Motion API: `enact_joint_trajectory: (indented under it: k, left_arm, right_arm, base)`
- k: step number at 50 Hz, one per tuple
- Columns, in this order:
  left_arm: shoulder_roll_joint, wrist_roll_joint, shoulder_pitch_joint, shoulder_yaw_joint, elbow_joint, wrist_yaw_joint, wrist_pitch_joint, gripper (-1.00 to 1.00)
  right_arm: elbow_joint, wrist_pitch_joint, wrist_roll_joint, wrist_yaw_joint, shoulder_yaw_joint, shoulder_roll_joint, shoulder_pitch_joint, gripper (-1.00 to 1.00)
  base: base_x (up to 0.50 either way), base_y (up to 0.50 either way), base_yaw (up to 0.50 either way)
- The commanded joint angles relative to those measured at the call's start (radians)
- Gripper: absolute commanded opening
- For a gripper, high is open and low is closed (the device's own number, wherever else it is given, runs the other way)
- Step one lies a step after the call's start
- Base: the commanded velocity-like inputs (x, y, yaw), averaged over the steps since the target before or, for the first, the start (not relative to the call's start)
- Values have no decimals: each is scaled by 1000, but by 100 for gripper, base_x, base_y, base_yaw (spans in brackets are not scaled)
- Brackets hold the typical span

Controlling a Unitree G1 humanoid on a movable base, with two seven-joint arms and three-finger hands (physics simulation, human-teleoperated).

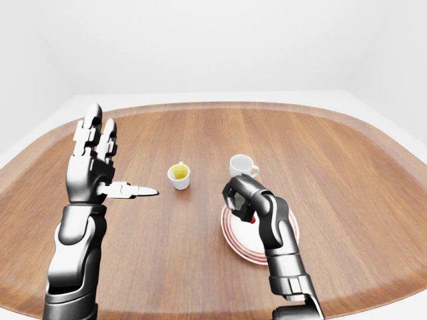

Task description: Pick up the red mug and put it on the plate

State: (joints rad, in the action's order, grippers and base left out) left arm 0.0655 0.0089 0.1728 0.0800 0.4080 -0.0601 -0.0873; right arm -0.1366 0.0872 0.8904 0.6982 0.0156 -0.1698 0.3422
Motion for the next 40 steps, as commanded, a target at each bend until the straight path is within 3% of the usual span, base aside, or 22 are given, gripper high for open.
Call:
enact_joint_trajectory:
  k: [1, 15, 40]
  left_arm:
    - [-2, 3, -1, -2, 7, 0, 0, 100]
    - [-3, 4, -4, -5, 14, -1, 0, 100]
    - [0, 1, -1, 0, 24, -1, 0, 100]
  right_arm:
    - [-15, 0, -56, 0, 32, -50, 10, -100]
    - [7, 0, -20, 0, 53, -105, 27, -100]
    - [-86, 0, 26, 0, 62, -126, 55, -100]
  base:
    - [0, 0, 0]
    - [0, 0, 0]
    - [0, 0, 0]
